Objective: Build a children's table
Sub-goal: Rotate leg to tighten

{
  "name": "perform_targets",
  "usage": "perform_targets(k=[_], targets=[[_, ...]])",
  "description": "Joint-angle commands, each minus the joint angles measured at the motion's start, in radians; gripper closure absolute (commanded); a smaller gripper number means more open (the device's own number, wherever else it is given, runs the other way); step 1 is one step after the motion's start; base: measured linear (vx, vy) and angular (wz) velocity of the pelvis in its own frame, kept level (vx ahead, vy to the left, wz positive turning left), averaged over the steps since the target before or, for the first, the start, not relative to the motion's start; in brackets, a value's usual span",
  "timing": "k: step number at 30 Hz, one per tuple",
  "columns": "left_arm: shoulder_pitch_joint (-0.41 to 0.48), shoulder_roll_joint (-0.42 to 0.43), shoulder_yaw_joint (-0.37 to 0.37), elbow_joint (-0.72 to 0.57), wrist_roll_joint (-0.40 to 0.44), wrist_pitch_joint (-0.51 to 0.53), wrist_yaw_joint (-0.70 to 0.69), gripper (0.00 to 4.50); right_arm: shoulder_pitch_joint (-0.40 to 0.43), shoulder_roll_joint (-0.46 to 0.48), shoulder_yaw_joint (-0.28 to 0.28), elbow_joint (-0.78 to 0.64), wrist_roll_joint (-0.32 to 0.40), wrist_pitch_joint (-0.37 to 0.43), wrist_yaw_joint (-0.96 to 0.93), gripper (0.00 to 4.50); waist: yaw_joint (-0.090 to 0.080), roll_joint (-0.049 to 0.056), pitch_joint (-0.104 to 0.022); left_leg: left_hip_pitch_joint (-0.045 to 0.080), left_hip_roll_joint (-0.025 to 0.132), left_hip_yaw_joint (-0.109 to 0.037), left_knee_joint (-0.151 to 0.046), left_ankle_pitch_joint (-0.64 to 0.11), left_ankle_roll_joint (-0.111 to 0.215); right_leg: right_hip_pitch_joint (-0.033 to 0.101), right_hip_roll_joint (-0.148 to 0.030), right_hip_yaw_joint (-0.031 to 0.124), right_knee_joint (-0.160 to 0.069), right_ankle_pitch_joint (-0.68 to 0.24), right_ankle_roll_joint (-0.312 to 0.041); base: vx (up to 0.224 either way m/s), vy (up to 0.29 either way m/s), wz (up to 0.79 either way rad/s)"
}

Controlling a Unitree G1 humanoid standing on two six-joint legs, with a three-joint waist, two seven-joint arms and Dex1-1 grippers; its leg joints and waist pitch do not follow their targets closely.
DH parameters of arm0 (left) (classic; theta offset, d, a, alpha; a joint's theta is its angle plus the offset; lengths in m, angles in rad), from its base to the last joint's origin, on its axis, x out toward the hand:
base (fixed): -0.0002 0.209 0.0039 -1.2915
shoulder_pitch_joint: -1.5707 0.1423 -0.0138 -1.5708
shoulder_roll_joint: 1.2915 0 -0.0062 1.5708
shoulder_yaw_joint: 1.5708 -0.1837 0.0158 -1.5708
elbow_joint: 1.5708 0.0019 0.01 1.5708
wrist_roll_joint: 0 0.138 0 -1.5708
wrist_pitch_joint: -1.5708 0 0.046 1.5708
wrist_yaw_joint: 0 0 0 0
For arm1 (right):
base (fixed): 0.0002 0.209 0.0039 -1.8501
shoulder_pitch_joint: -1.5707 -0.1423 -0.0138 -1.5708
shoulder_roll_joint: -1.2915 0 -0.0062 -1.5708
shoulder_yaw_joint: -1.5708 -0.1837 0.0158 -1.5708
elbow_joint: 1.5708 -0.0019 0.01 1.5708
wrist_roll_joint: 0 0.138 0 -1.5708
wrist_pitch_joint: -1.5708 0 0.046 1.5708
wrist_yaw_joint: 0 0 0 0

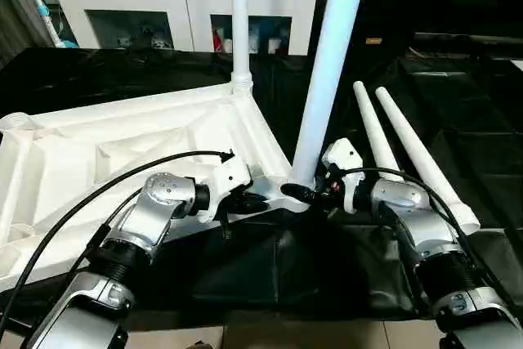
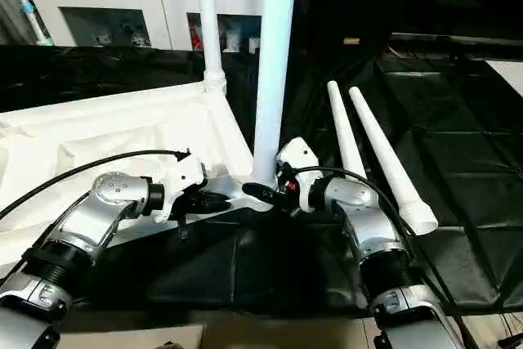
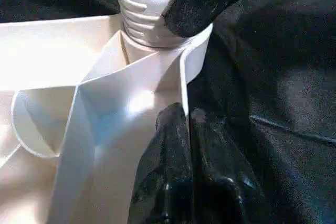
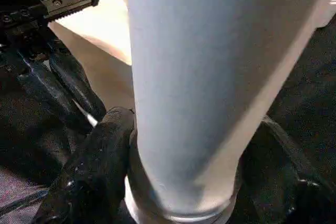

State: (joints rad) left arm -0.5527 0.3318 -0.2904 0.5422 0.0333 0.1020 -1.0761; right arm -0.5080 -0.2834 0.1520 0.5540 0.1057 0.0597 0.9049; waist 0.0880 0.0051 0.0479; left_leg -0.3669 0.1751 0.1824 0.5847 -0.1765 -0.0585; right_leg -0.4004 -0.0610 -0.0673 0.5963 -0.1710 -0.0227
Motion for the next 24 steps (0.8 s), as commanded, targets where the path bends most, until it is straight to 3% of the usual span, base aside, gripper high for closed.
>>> perform_targets(k=[1, 13, 15, 20, 22, 24], targets=[[0.017, 0.004, -0.036, 0.018, 0.012, 0.006, -0.029, 4.50, 0.012, -0.004, 0.004, 0.000, 0.001, -0.006, 0.016, 1.86, 0.000, -0.004, -0.065, 0.011, 0.059, -0.020, -0.063, -0.184, 0.070, 0.052, -0.089, 0.052, -0.062, -0.178, -0.225, 0.000, 0.000, 0.00], [0.014, -0.005, -0.035, 0.022, 0.019, 0.014, -0.006, 4.50, 0.018, 0.006, -0.002, 0.007, -0.006, -0.002, -0.019, 1.87, -0.001, -0.001, -0.064, 0.011, 0.059, -0.020, -0.064, -0.195, 0.064, 0.052, -0.089, 0.052, -0.065, -0.187, -0.223, 0.000, 0.000, 0.00], [-0.002, -0.024, -0.032, 0.045, 0.027, 0.027, 0.027, 4.50, 0.001, 0.033, -0.015, 0.053, -0.036, 0.002, -0.128, 1.87, -0.002, 0.001, -0.062, 0.012, 0.059, -0.021, -0.066, -0.206, 0.058, 0.050, -0.088, 0.051, -0.066, -0.206, -0.220, 0.000, 0.000, 0.00], [-0.081, -0.099, -0.013, 0.160, 0.066, 0.067, 0.191, 4.50, -0.020, 0.111, -0.044, 0.108, -0.052, 0.050, -0.310, 1.88, -0.010, -0.001, -0.053, 0.024, 0.055, -0.026, -0.072, -0.305, 0.014, 0.043, -0.092, 0.050, -0.089, -0.406, -0.170, 0.000, 0.000, 0.00], [-0.096, -0.112, -0.009, 0.181, 0.071, 0.072, 0.222, 4.50, -0.023, 0.123, -0.047, 0.111, -0.052, 0.058, -0.329, 1.88, -0.012, 0.000, -0.045, 0.035, 0.053, -0.029, -0.074, -0.372, 0.004, 0.031, -0.091, 0.046, -0.105, -0.519, -0.134, 0.000, 0.000, 0.00], [-0.177, -0.181, 0.027, 0.283, 0.074, 0.125, 0.372, 4.50, -0.062, 0.184, -0.071, 0.158, -0.060, 0.095, -0.475, 1.88, -0.014, 0.002, -0.043, 0.050, 0.050, -0.032, -0.072, -0.424, -0.009, 0.022, -0.091, 0.043, -0.116, -0.594, -0.109, 0.000, 0.000, 0.00]])
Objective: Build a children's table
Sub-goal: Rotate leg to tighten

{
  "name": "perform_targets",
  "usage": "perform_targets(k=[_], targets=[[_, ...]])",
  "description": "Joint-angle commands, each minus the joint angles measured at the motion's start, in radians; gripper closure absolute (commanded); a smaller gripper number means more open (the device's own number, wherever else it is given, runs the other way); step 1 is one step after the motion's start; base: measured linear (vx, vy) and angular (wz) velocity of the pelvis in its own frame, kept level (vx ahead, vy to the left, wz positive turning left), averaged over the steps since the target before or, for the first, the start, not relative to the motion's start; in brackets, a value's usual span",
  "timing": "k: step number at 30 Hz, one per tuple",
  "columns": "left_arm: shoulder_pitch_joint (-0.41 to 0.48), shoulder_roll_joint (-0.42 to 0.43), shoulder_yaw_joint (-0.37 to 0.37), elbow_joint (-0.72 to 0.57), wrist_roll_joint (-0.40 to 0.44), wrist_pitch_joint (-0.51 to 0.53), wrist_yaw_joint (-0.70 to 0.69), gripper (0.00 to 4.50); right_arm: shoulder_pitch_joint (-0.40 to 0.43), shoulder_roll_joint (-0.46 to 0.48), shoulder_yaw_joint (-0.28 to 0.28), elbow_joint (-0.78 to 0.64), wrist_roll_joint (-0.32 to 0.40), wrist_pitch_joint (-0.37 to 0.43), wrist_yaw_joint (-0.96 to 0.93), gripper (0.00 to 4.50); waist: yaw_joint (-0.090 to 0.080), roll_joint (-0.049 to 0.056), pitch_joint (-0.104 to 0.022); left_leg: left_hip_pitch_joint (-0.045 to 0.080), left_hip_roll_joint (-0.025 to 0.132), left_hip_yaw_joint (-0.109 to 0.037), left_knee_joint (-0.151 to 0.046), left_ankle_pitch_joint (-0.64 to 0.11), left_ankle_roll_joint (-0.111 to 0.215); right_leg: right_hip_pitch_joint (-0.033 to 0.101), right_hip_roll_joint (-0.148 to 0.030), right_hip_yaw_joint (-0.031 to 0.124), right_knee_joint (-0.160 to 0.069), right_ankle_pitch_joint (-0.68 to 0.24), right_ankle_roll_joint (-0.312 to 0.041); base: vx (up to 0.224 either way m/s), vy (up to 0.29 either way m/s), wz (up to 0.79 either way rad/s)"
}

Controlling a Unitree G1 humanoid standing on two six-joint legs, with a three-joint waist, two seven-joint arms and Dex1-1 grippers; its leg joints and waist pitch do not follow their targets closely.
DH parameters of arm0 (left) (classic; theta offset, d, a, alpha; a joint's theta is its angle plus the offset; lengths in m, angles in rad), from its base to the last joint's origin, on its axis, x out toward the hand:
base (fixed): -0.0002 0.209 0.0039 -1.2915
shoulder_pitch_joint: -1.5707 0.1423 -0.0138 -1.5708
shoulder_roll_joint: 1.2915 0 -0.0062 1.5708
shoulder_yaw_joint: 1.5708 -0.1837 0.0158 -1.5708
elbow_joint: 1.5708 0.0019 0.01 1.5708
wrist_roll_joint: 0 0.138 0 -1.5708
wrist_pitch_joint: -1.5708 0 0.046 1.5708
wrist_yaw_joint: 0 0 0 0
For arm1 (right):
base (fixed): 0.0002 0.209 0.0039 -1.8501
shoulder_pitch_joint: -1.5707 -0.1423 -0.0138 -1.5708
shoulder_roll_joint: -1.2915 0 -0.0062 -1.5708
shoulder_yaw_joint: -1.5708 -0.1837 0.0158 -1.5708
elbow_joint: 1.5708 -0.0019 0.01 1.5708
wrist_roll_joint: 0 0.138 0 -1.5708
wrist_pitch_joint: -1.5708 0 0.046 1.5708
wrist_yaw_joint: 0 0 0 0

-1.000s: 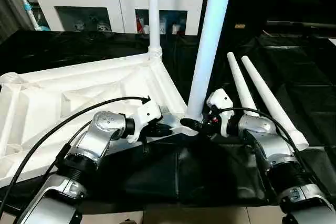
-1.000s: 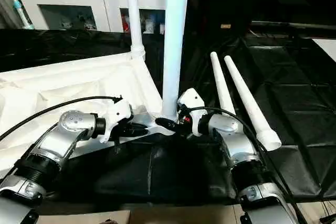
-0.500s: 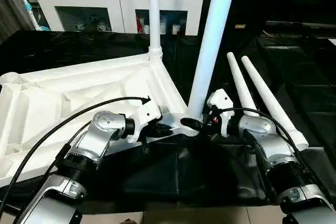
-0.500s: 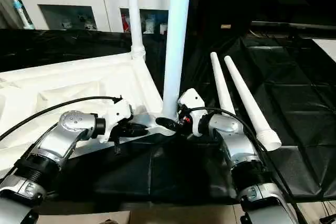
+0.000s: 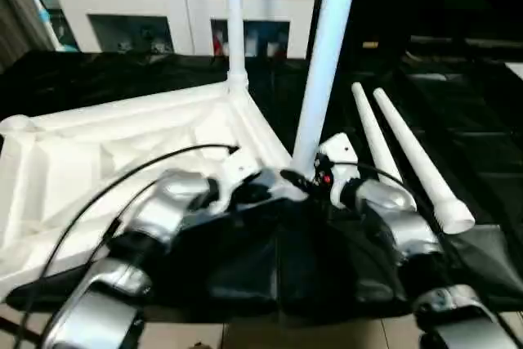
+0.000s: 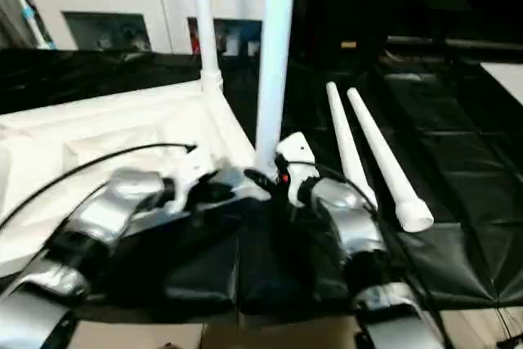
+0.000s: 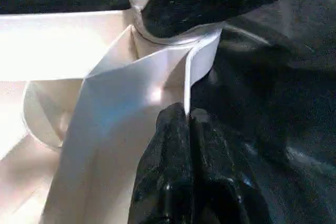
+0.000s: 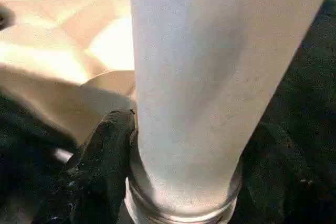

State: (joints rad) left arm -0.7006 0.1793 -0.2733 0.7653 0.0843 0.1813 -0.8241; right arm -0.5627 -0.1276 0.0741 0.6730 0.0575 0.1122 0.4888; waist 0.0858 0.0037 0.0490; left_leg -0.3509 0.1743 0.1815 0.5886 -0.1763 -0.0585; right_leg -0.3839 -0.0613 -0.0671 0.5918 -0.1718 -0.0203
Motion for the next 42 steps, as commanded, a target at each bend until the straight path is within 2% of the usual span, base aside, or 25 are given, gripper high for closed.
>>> perform_targets(k=[1, 2, 3, 4, 5, 8, 11, 13, 14, 15, 16, 17, 18, 19, 21, 22, 24, 25, 27, 29, 30, 31, 35, 38, 42], targets=[[-0.045, -0.041, 0.019, 0.080, 0.023, 0.057, 0.155, 4.50, -0.016, 0.039, 0.001, 0.051, -0.014, 0.048, -0.090, 1.88, -0.015, 0.001, -0.045, 0.038, 0.049, -0.036, -0.075, -0.445, -0.017, 0.005, -0.093, 0.038, -0.117, -0.623, -0.099, 0.000, 0.000, 0.00], [-0.045, -0.041, 0.019, 0.080, 0.023, 0.057, 0.155, 4.50, -0.016, 0.039, 0.001, 0.051, -0.014, 0.048, -0.090, 1.88, -0.016, 0.000, -0.044, 0.034, 0.048, -0.037, -0.078, -0.443, -0.015, 0.010, -0.093, 0.036, -0.118, -0.625, -0.093, 0.000, 0.000, 0.00], [-0.095, -0.074, 0.040, 0.146, 0.025, 0.073, 0.246, 4.50, -0.055, 0.075, -0.028, 0.108, -0.023, 0.065, -0.217, 1.88, -0.015, 0.001, -0.048, 0.025, 0.052, -0.040, -0.083, -0.425, -0.011, 0.019, -0.096, 0.036, -0.117, -0.594, -0.089, 0.000, 0.000, 0.00], [-0.109, -0.084, 0.046, 0.164, 0.026, 0.076, 0.272, 4.50, -0.067, 0.085, -0.036, 0.126, -0.027, 0.070, -0.254, 1.88, -0.019, 0.006, -0.053, 0.021, 0.054, -0.042, -0.088, -0.409, -0.015, 0.021, -0.095, 0.037, -0.110, -0.541, -0.103, 0.000, 0.000, 0.00], [-0.123, -0.092, 0.047, 0.180, 0.029, 0.078, 0.291, 4.50, -0.080, 0.098, -0.045, 0.142, -0.024, 0.074, -0.286, 1.88, -0.022, 0.006, -0.054, 0.017, 0.053, -0.043, -0.089, -0.404, -0.017, 0.023, -0.093, 0.036, -0.107, -0.501, -0.111, 0.000, 0.000, 0.00], [-0.149, -0.107, 0.050, 0.214, 0.038, 0.067, 0.322, 4.50, -0.101, 0.126, -0.059, 0.163, -0.016, 0.076, -0.329, 1.88, -0.024, 0.001, -0.053, 0.019, 0.049, -0.036, -0.084, -0.399, -0.001, 0.019, -0.096, 0.042, -0.110, -0.469, -0.131, 0.000, 0.000, 0.00], [-0.158, -0.108, 0.049, 0.240, 0.042, 0.052, 0.319, 4.50, -0.094, 0.140, -0.039, 0.147, -0.026, 0.032, -0.272, 1.88, -0.020, 0.003, -0.056, 0.012, 0.051, -0.032, -0.083, -0.346, 0.019, 0.025, -0.098, 0.047, -0.101, -0.395, -0.155, 0.000, 0.000, 0.00], [-0.155, -0.106, 0.047, 0.242, 0.043, 0.050, 0.314, 4.50, -0.087, 0.145, -0.047, 0.133, -0.011, 0.029, -0.256, 1.18, -0.019, 0.002, -0.057, 0.010, 0.054, -0.030, -0.084, -0.324, 0.027, 0.029, -0.096, 0.048, -0.095, -0.350, -0.171, 0.000, 0.000, 0.00], [-0.153, -0.101, 0.043, 0.255, 0.045, 0.040, 0.308, 4.50, -0.084, 0.152, -0.069, 0.126, 0.017, 0.024, -0.237, 1.18, -0.019, 0.002, -0.057, 0.010, 0.054, -0.030, -0.084, -0.320, 0.028, 0.030, -0.096, 0.049, -0.094, -0.341, -0.176, 0.000, 0.000, 0.00], [-0.151, -0.099, 0.042, 0.257, 0.045, 0.038, 0.305, 4.50, -0.084, 0.150, -0.068, 0.125, 0.016, 0.022, -0.235, 1.18, -0.018, 0.001, -0.058, 0.009, 0.053, -0.029, -0.083, -0.316, 0.035, 0.032, -0.096, 0.049, -0.092, -0.327, -0.180, 0.000, 0.000, 0.00], [-0.151, -0.096, 0.040, 0.264, 0.045, 0.032, 0.302, 4.50, -0.085, 0.144, -0.065, 0.126, 0.010, 0.015, -0.234, 0.98, -0.022, 0.004, -0.058, 0.003, 0.055, -0.031, -0.086, -0.315, 0.037, 0.035, -0.095, 0.047, -0.089, -0.318, -0.181, 0.000, 0.000, 0.00], [-0.151, -0.096, 0.040, 0.264, 0.045, 0.032, 0.302, 4.50, -0.085, 0.144, -0.064, 0.126, 0.010, 0.015, -0.233, 0.83, -0.029, 0.001, -0.058, -0.005, 0.054, -0.035, -0.089, -0.307, 0.034, 0.043, -0.094, 0.044, -0.084, -0.318, -0.177, 0.000, 0.000, 0.00], [-0.145, -0.086, 0.034, 0.266, 0.048, 0.021, 0.285, 4.50, -0.081, 0.132, -0.056, 0.112, 0.007, 0.003, -0.215, 0.83, -0.029, 0.004, -0.060, -0.004, 0.054, -0.036, -0.089, -0.305, 0.034, 0.043, -0.094, 0.043, -0.086, -0.316, -0.176, 0.000, 0.000, 0.00], [-0.138, -0.077, 0.026, 0.262, 0.052, 0.003, 0.266, 4.50, -0.077, 0.120, -0.048, 0.101, 0.001, -0.010, -0.201, 0.75, -0.032, 0.002, -0.060, 0.002, 0.054, -0.032, -0.085, -0.303, 0.037, 0.038, -0.096, 0.046, -0.087, -0.309, -0.182, 0.000, 0.000, 0.00], [-0.119, -0.059, 0.014, 0.242, 0.056, -0.010, 0.228, 4.50, -0.064, 0.086, -0.017, 0.071, -0.024, -0.038, -0.163, 0.65, -0.031, 0.000, -0.062, 0.000, 0.052, -0.029, -0.082, -0.269, 0.048, 0.042, -0.096, 0.047, -0.087, -0.282, -0.193, 0.000, 0.000, 0.00], [-0.104, -0.045, 0.002, 0.224, 0.062, -0.037, 0.200, 4.50, -0.054, 0.066, -0.003, 0.055, -0.039, -0.053, -0.139, 0.65, -0.027, 0.003, -0.062, -0.003, 0.054, -0.029, -0.081, -0.246, 0.058, 0.043, -0.098, 0.047, -0.085, -0.256, -0.199, 0.000, 0.000, 0.00], [-0.080, -0.021, -0.008, 0.195, 0.064, -0.051, 0.161, 4.50, -0.037, 0.032, 0.008, 0.027, -0.047, -0.067, -0.090, 0.65, -0.030, 0.001, -0.068, -0.005, 0.054, -0.026, -0.077, -0.209, 0.069, 0.047, -0.096, 0.048, -0.075, -0.189, -0.219, 0.000, 0.000, 0.00], [-0.064, -0.005, -0.010, 0.177, 0.061, -0.053, 0.139, 4.50, -0.024, 0.012, 0.009, 0.007, -0.042, -0.071, -0.050, 0.65, -0.028, 0.004, -0.069, -0.005, 0.056, -0.025, -0.075, -0.186, 0.080, 0.047, -0.094, 0.048, -0.070, -0.139, -0.236, 0.000, 0.000, 0.00], [-0.023, 0.033, -0.022, 0.127, 0.052, -0.079, 0.063, 4.50, 0.006, -0.030, 0.008, -0.048, -0.017, -0.072, 0.041, 0.65, -0.027, 0.003, -0.070, -0.011, 0.057, -0.025, -0.073, -0.164, 0.103, 0.050, -0.094, 0.047, -0.064, -0.087, -0.247, 0.000, 0.000, 0.00], [0.023, 0.082, -0.037, 0.073, 0.046, -0.146, -0.016, 4.50, 0.045, -0.082, 0.008, -0.121, 0.021, -0.066, 0.159, 0.65, -0.023, 0.006, -0.072, -0.011, 0.061, -0.025, -0.070, -0.153, 0.123, 0.050, -0.094, 0.046, -0.060, -0.047, -0.260, 0.000, 0.000, 0.00], [0.029, 0.088, -0.040, 0.067, 0.045, -0.165, -0.028, 4.50, 0.050, -0.088, 0.010, -0.130, 0.025, -0.066, 0.174, 0.65, -0.025, 0.005, -0.069, -0.013, 0.061, -0.024, -0.071, -0.158, 0.124, 0.048, -0.093, 0.047, -0.061, -0.050, -0.259, 0.000, 0.000, 0.00], [0.050, 0.104, -0.041, 0.037, 0.027, -0.165, -0.077, 4.50, 0.064, -0.109, 0.018, -0.150, 0.030, -0.069, 0.209, 0.65, -0.026, 0.007, -0.067, -0.007, 0.062, -0.023, -0.073, -0.183, 0.116, 0.043, -0.091, 0.046, -0.065, -0.086, -0.259, 0.000, 0.000, 0.00], [0.110, 0.166, -0.053, -0.056, -0.012, -0.180, -0.209, 4.50, 0.110, -0.178, 0.044, -0.229, 0.071, -0.054, 0.328, 0.65, -0.018, 0.011, -0.060, -0.001, 0.068, -0.023, -0.081, -0.253, 0.073, 0.038, -0.091, 0.048, -0.073, -0.197, -0.242, 0.000, 0.000, 0.00], [0.152, 0.215, -0.053, -0.150, -0.040, -0.142, -0.285, 4.50, 0.144, -0.230, 0.069, -0.295, 0.096, -0.034, 0.441, 0.65, -0.014, 0.012, -0.060, 0.000, 0.068, -0.022, -0.082, -0.268, 0.059, 0.037, -0.090, 0.049, -0.071, -0.208, -0.234, 0.000, 0.000, 0.00], [0.177, 0.236, -0.058, -0.218, -0.063, -0.121, -0.338, 4.50, 0.159, -0.245, 0.096, -0.319, 0.088, -0.035, 0.498, 0.65, -0.008, 0.012, -0.061, -0.001, 0.066, -0.021, -0.080, -0.257, 0.057, 0.035, -0.091, 0.050, -0.071, -0.218, -0.231, 0.000, 0.000, 0.00]])
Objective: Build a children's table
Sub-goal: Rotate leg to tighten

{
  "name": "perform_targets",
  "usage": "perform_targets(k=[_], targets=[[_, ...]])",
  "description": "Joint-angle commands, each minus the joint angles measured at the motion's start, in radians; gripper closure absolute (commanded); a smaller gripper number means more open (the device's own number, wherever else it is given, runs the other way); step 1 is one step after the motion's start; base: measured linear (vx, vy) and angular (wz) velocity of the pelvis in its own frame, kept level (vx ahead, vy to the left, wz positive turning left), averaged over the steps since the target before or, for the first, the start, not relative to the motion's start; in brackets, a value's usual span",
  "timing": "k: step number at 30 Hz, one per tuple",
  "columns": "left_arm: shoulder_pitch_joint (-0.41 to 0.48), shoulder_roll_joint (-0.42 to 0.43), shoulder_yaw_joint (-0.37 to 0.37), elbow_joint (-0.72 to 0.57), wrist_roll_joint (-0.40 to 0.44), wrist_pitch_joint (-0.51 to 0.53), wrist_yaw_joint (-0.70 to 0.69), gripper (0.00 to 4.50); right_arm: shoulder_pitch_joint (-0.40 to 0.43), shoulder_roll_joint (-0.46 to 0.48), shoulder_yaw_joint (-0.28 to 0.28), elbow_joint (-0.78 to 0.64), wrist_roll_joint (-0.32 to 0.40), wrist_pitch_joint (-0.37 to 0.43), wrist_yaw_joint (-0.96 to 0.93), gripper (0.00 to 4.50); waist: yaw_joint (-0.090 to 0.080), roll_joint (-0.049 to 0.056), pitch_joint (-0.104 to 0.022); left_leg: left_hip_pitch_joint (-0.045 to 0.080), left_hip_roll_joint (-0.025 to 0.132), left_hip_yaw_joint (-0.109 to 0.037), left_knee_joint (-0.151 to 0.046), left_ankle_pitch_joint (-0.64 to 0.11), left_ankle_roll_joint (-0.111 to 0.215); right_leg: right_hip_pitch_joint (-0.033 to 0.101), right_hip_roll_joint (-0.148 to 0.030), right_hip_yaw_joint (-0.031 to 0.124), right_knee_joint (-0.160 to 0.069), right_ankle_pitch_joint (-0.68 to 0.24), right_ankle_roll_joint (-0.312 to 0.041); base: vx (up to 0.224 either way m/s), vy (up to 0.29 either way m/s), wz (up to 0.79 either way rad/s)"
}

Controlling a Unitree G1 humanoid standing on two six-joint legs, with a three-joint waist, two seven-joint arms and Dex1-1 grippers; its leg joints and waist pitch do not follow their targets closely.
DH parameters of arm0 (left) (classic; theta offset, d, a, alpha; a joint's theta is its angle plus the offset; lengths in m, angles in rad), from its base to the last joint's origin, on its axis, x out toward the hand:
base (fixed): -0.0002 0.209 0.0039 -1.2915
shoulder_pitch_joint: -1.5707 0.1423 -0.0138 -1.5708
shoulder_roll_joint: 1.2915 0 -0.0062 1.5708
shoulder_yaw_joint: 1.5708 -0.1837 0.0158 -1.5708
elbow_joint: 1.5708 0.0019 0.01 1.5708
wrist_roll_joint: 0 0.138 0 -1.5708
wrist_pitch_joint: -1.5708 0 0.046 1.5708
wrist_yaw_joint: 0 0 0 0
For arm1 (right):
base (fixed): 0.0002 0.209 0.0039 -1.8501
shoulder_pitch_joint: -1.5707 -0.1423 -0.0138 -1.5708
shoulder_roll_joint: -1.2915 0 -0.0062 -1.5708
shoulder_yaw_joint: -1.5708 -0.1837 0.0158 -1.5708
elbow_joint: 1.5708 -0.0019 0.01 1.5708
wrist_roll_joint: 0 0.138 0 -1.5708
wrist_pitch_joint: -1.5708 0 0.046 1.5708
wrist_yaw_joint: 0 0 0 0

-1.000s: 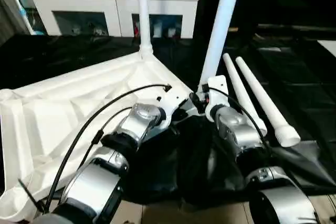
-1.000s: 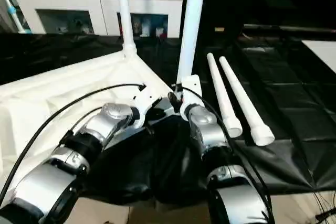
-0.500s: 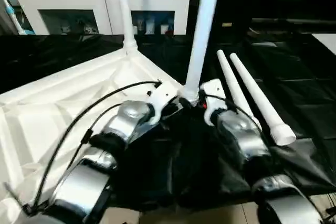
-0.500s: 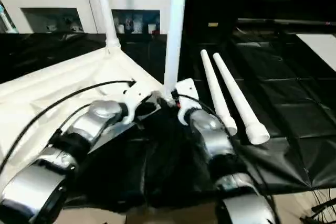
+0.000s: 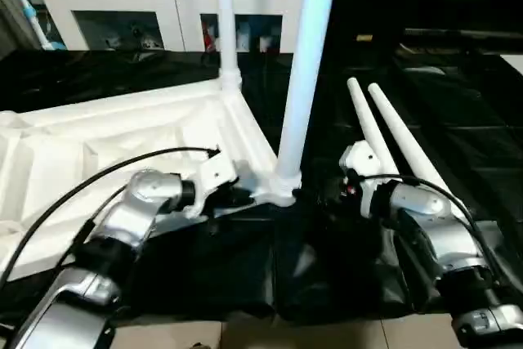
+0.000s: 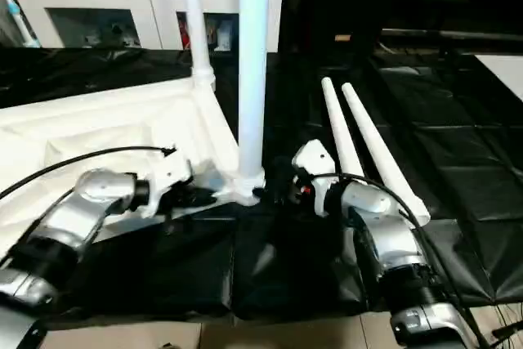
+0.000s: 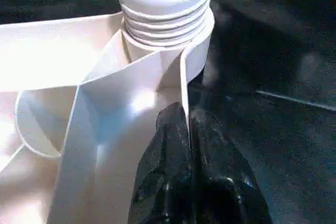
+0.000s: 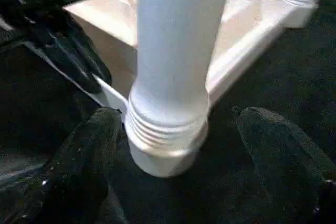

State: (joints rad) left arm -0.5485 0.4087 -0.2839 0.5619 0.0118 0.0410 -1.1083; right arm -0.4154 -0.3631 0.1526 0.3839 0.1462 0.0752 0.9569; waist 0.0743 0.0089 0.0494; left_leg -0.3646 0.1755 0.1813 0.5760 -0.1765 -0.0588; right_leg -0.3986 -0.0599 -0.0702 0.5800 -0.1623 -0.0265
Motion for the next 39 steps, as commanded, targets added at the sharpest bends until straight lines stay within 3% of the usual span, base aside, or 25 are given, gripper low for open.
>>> perform_targets(k=[1, 5, 10, 16, 28, 39], targets=[[0.029, 0.010, -0.050, -0.029, 0.006, 0.023, -0.060, 4.50, 0.016, -0.014, 0.033, -0.033, -0.010, -0.005, 0.044, 0.65, 0.005, 0.008, -0.061, 0.013, 0.066, -0.022, -0.068, -0.255, 0.057, 0.049, -0.092, 0.053, -0.060, -0.231, -0.223, 0.000, 0.000, 0.00], [0.046, 0.019, -0.052, -0.083, -0.004, 0.050, -0.077, 4.50, 0.018, -0.019, 0.061, -0.032, -0.030, -0.013, 0.049, 0.65, 0.015, 0.006, -0.064, 0.013, 0.065, -0.020, -0.067, -0.228, 0.055, 0.048, -0.090, 0.053, -0.055, -0.193, -0.225, 0.000, 0.000, 0.00], [0.063, 0.021, -0.059, -0.142, -0.011, 0.092, -0.084, 4.50, -0.012, 0.007, 0.074, 0.021, -0.065, -0.042, 0.015, 0.65, 0.014, 0.005, -0.063, 0.013, 0.063, -0.021, -0.067, -0.231, 0.047, 0.048, -0.091, 0.053, -0.057, -0.213, -0.220, 0.000, 0.000, 0.00], [0.063, 0.016, -0.060, -0.149, -0.008, 0.103, -0.075, 4.50, -0.030, 0.025, 0.068, 0.039, -0.053, -0.043, 0.011, 0.65, 0.016, 0.003, -0.065, 0.013, 0.062, -0.020, -0.064, -0.205, 0.058, 0.049, -0.089, 0.053, -0.053, -0.185, -0.219, 0.000, 0.000, 0.00], [0.072, 0.018, -0.063, -0.161, -0.002, 0.127, -0.070, 4.50, -0.033, 0.031, 0.071, 0.061, -0.058, -0.062, 0.026, 1.68, 0.016, 0.003, -0.066, 0.011, 0.061, -0.020, -0.061, -0.193, 0.064, 0.051, -0.089, 0.052, -0.052, -0.186, -0.215, 0.000, 0.000, 0.00], [0.078, 0.018, -0.068, -0.170, -0.002, 0.138, -0.070, 4.50, -0.015, 0.045, 0.069, 0.065, -0.058, -0.069, 0.015, 1.85, 0.017, 0.003, -0.068, 0.010, 0.060, -0.020, -0.059, -0.181, 0.069, 0.054, -0.088, 0.051, -0.047, -0.155, -0.226, 0.000, 0.000, 0.00]])
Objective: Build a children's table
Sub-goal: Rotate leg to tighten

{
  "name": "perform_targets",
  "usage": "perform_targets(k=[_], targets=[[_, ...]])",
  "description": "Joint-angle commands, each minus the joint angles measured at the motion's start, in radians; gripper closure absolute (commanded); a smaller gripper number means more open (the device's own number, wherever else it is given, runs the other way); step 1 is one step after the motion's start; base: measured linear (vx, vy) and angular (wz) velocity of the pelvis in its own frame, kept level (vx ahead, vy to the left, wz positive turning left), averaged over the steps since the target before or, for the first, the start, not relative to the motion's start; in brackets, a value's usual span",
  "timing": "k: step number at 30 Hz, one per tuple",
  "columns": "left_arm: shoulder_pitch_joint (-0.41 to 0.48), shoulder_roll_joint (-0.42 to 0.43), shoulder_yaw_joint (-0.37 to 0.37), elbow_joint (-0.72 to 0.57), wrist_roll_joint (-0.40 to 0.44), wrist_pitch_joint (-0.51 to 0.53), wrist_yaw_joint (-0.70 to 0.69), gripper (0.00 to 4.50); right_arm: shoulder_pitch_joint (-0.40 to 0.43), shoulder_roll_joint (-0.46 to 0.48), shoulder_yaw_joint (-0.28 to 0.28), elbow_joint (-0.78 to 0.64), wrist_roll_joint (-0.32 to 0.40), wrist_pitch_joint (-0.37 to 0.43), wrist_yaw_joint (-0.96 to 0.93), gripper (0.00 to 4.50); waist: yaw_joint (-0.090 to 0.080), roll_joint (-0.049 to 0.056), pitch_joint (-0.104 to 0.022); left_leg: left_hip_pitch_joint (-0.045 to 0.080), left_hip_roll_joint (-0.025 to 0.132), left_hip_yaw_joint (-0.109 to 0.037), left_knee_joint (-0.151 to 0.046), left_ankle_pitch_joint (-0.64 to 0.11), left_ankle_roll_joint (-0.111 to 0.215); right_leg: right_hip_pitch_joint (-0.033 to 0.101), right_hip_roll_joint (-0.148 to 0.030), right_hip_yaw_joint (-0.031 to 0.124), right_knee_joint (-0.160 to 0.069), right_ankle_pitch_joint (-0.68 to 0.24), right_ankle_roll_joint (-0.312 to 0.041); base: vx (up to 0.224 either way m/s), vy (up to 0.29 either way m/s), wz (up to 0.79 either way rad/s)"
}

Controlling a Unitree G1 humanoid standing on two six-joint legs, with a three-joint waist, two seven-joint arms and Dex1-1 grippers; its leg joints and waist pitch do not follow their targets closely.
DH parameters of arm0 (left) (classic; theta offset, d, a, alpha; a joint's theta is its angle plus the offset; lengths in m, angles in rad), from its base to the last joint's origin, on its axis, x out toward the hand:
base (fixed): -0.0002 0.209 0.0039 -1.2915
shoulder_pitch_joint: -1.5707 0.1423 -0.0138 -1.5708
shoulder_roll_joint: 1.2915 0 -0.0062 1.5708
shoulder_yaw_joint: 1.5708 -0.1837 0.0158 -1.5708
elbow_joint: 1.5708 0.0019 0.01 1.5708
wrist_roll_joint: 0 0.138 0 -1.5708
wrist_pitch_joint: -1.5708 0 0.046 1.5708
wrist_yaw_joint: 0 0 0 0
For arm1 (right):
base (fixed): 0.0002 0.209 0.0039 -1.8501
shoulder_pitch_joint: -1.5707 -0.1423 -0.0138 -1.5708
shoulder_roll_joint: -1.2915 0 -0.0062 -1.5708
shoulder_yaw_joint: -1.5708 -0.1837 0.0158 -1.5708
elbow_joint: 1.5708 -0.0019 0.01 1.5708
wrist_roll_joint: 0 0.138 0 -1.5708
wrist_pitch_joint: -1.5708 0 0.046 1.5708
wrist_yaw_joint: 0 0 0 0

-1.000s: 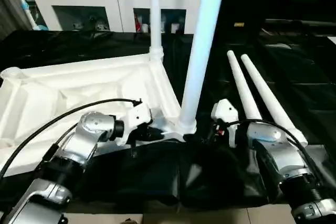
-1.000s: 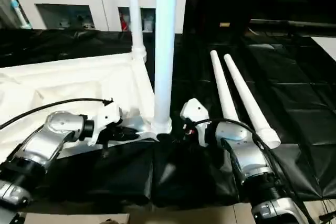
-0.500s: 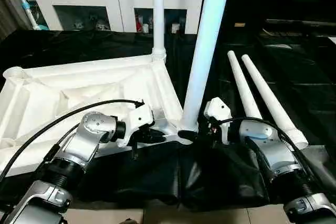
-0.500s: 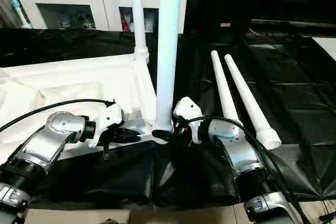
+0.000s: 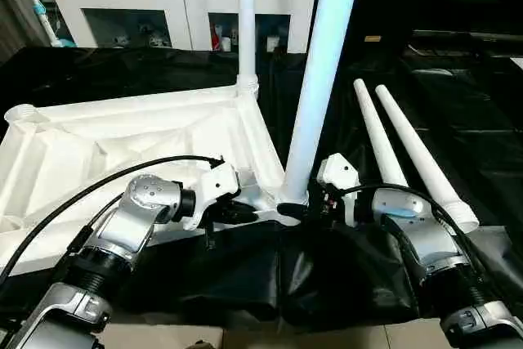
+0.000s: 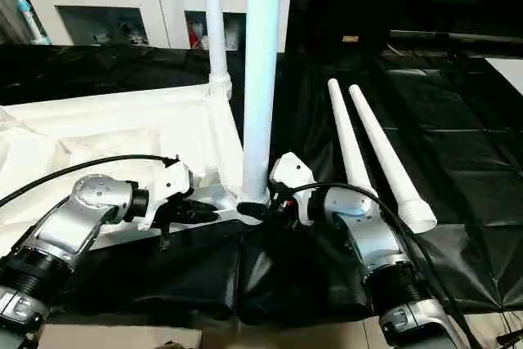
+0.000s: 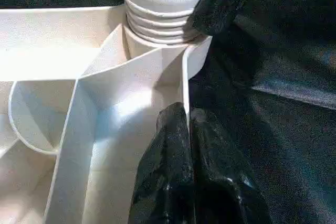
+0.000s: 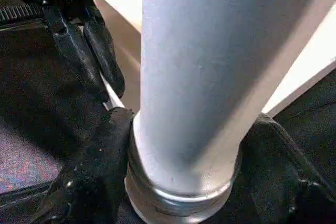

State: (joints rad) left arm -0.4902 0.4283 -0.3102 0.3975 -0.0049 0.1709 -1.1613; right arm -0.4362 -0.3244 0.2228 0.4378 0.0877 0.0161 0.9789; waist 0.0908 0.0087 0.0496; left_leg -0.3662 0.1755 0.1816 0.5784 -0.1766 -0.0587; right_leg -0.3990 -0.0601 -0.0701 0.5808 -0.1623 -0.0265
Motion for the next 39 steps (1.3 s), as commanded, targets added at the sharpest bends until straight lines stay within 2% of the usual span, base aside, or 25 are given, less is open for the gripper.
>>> perform_targets(k=[1, 3, 5, 6, 8, 9, 10, 11, 12, 13, 14, 15, 17, 19, 22, 23, 24, 26, 28, 29, 31, 34, 38, 39], targets=[[0.019, -0.002, -0.042, -0.004, 0.015, 0.008, -0.016, 4.50, 0.007, 0.010, -0.004, 0.012, 0.001, -0.010, -0.013, 1.85, 0.000, 0.005, -0.068, 0.012, 0.060, -0.020, -0.061, -0.183, 0.068, 0.053, -0.088, 0.051, -0.049, -0.158, -0.226, 0.000, 0.000, 0.00], [0.015, -0.010, -0.036, 0.006, 0.019, 0.011, 0.005, 4.50, 0.003, 0.027, -0.019, 0.018, 0.003, 0.005, -0.052, 1.85, -0.001, 0.004, -0.067, 0.011, 0.060, -0.021, -0.062, -0.189, 0.065, 0.054, -0.088, 0.051, -0.050, -0.169, -0.224, 0.000, 0.000, 0.00], [-0.002, -0.034, -0.026, 0.033, 0.032, 0.034, 0.060, 4.50, -0.028, 0.066, -0.055, 0.064, -0.019, 0.050, -0.195, 1.85, -0.004, 0.005, -0.065, 0.013, 0.059, -0.021, -0.063, -0.208, 0.057, 0.050, -0.088, 0.052, -0.053, -0.200, -0.220, 0.000, 0.000, 0.00], [-0.010, -0.045, -0.023, 0.046, 0.039, 0.046, 0.086, 4.50, -0.041, 0.080, -0.066, 0.084, -0.031, 0.066, -0.251, 1.85, -0.006, 0.006, -0.062, 0.014, 0.057, -0.022, -0.065, -0.228, 0.043, 0.047, -0.088, 0.051, -0.057, -0.238, -0.217, 0.000, 0.000, 0.00], [-0.026, -0.069, -0.021, 0.077, 0.054, 0.053, 0.132, 4.50, -0.059, 0.107, -0.086, 0.115, -0.042, 0.097, -0.337, 1.85, -0.015, 0.004, -0.054, 0.019, 0.055, -0.028, -0.068, -0.313, 0.007, 0.043, -0.089, 0.051, -0.068, -0.382, -0.179, 0.000, 0.000, 0.00], [-0.045, -0.098, -0.017, 0.111, 0.065, 0.067, 0.183, 4.50, -0.071, 0.135, -0.103, 0.134, -0.044, 0.125, -0.407, 1.85, -0.017, 0.005, -0.053, 0.021, 0.055, -0.028, -0.068, -0.325, 0.002, 0.041, -0.090, 0.052, -0.071, -0.408, -0.170, 0.000, 0.000, 0.00], [-0.066, -0.130, -0.007, 0.148, 0.071, 0.083, 0.235, 4.50, -0.083, 0.161, -0.113, 0.153, -0.053, 0.143, -0.475, 1.85, -0.022, 0.006, -0.051, 0.027, 0.052, -0.028, -0.067, -0.356, -0.009, 0.033, -0.089, 0.052, -0.079, -0.465, -0.153, 0.000, 0.000, 0.00], [-0.081, -0.150, -0.001, 0.172, 0.073, 0.095, 0.269, 4.50, -0.091, 0.177, -0.119, 0.165, -0.060, 0.154, -0.517, 1.85, -0.026, 0.006, -0.050, 0.027, 0.050, -0.034, -0.068, -0.377, -0.018, 0.035, -0.090, 0.047, -0.081, -0.507, -0.135, 0.000, 0.000, 0.00], [-0.085, -0.156, 0.002, 0.179, 0.073, 0.098, 0.278, 4.50, -0.092, 0.181, -0.120, 0.168, -0.061, 0.156, -0.525, 1.85, -0.029, 0.003, -0.050, 0.025, 0.049, -0.034, -0.069, -0.379, -0.018, 0.036, -0.090, 0.047, -0.085, -0.518, -0.125, 0.000, 0.000, 0.00], [-0.118, -0.197, 0.022, 0.230, 0.072, 0.124, 0.352, 4.50, -0.104, 0.211, -0.125, 0.187, -0.069, 0.174, -0.581, 1.86, -0.031, 0.005, -0.050, 0.030, 0.048, -0.032, -0.067, -0.386, -0.016, 0.029, -0.090, 0.049, -0.091, -0.532, -0.116, 0.000, 0.000, 0.00], [-0.118, -0.197, 0.022, 0.230, 0.072, 0.124, 0.352, 4.50, -0.104, 0.211, -0.125, 0.187, -0.069, 0.174, -0.581, 1.86, -0.031, 0.005, -0.050, 0.032, 0.047, -0.033, -0.065, -0.391, -0.017, 0.027, -0.091, 0.048, -0.091, -0.539, -0.114, 0.000, 0.000, 0.00], [-0.149, -0.228, 0.040, 0.279, 0.075, 0.134, 0.421, 4.50, -0.117, 0.235, -0.129, 0.209, -0.078, 0.182, -0.636, 1.86, -0.033, 0.001, -0.052, 0.028, 0.047, -0.034, -0.065, -0.386, -0.012, 0.031, -0.090, 0.047, -0.091, -0.539, -0.110, 0.000, 0.000, 0.00], [-0.205, -0.275, 0.061, 0.366, 0.089, 0.137, 0.526, 4.50, -0.143, 0.275, -0.134, 0.255, -0.094, 0.190, -0.732, 1.86, -0.032, 0.003, -0.052, 0.033, 0.043, -0.031, -0.063, -0.374, -0.007, 0.023, -0.088, 0.048, -0.095, -0.530, -0.110, 0.000, 0.000, 0.00], [-0.267, -0.317, 0.067, 0.449, 0.107, 0.099, 0.600, 4.50, -0.176, 0.317, -0.139, 0.307, -0.099, 0.187, -0.820, 1.86, -0.029, 0.003, -0.054, 0.032, 0.042, -0.032, -0.063, -0.363, -0.004, 0.025, -0.089, 0.047, -0.095, -0.515, -0.111, 0.000, 0.000, 0.00], [-0.298, -0.336, 0.051, 0.482, 0.122, 0.047, 0.599, 4.50, -0.189, 0.331, -0.131, 0.322, -0.115, 0.188, -0.841, 1.86, -0.022, 0.001, -0.057, 0.019, 0.045, -0.034, -0.068, -0.334, 0.009, 0.036, -0.093, 0.049, -0.091, -0.469, -0.106, 0.000, 0.000, 0.00], [-0.304, -0.338, 0.035, 0.486, 0.133, 0.000, 0.581, 4.50, -0.188, 0.331, -0.135, 0.319, -0.115, 0.181, -0.836, 1.86, -0.021, 0.004, -0.058, 0.019, 0.046, -0.034, -0.068, -0.329, 0.013, 0.035, -0.092, 0.050, -0.090, -0.444, -0.111, 0.000, 0.000, 0.00], [-0.301, -0.338, 0.033, 0.483, 0.132, -0.006, 0.572, 4.50, -0.184, 0.329, -0.143, 0.312, -0.109, 0.177, -0.836, 1.86, -0.020, 0.007, -0.059, 0.020, 0.048, -0.034, -0.068, -0.330, 0.012, 0.036, -0.093, 0.050, -0.087, -0.431, -0.115, 0.000, 0.000, 0.00], [-0.297, -0.335, 0.025, 0.482, 0.134, -0.024, 0.558, 4.50, -0.178, 0.326, -0.160, 0.307, -0.098, 0.177, -0.840, 1.86, -0.018, 0.007, -0.060, 0.018, 0.051, -0.033, -0.069, -0.324, 0.011, 0.038, -0.093, 0.052, -0.081, -0.381, -0.137, 0.000, 0.000, 0.00], [-0.296, -0.332, 0.015, 0.492, 0.140, -0.046, 0.548, 4.50, -0.174, 0.324, -0.175, 0.306, -0.087, 0.174, -0.842, 1.30, -0.018, 0.007, -0.061, 0.017, 0.051, -0.033, -0.070, -0.320, 0.011, 0.040, -0.093, 0.052, -0.078, -0.359, -0.145, 0.000, 0.000, 0.00], [-0.297, -0.330, 0.010, 0.509, 0.143, -0.064, 0.543, 4.50, -0.171, 0.322, -0.180, 0.300, -0.087, 0.171, -0.845, 1.13, -0.017, 0.010, -0.061, 0.017, 0.052, -0.032, -0.069, -0.317, 0.009, 0.040, -0.092, 0.053, -0.075, -0.337, -0.153, 0.000, 0.000, 0.00], [-0.299, -0.330, 0.008, 0.524, 0.147, -0.084, 0.540, 4.50, -0.169, 0.319, -0.176, 0.291, -0.096, 0.169, -0.857, 0.98, -0.016, 0.009, -0.061, 0.019, 0.051, -0.031, -0.069, -0.325, 0.008, 0.040, -0.093, 0.054, -0.075, -0.335, -0.161, 0.000, 0.000, 0.00], [-0.306, -0.332, 0.010, 0.556, 0.153, -0.132, 0.534, 4.50, -0.149, 0.302, -0.165, 0.235, -0.113, 0.141, -0.865, 0.98, -0.010, 0.009, -0.063, 0.015, 0.051, -0.032, -0.069, -0.302, 0.007, 0.045, -0.094, 0.054, -0.072, -0.313, -0.157, 0.000, 0.000, 0.00], [-0.307, -0.332, 0.015, 0.571, 0.152, -0.181, 0.526, 4.50, -0.099, 0.277, -0.167, 0.125, -0.106, 0.118, -0.824, 0.98, -0.004, 0.009, -0.062, 0.014, 0.052, -0.030, -0.070, -0.288, 0.021, 0.046, -0.092, 0.055, -0.071, -0.291, -0.157, 0.000, 0.000, 0.00], [-0.308, -0.331, 0.013, 0.575, 0.154, -0.201, 0.530, 4.50, -0.074, 0.259, -0.162, 0.077, -0.105, 0.114, -0.800, 0.98, -0.004, 0.012, -0.061, 0.013, 0.052, -0.030, -0.070, -0.289, 0.022, 0.046, -0.092, 0.054, -0.071, -0.293, -0.157, 0.000, 0.000, 0.00]])
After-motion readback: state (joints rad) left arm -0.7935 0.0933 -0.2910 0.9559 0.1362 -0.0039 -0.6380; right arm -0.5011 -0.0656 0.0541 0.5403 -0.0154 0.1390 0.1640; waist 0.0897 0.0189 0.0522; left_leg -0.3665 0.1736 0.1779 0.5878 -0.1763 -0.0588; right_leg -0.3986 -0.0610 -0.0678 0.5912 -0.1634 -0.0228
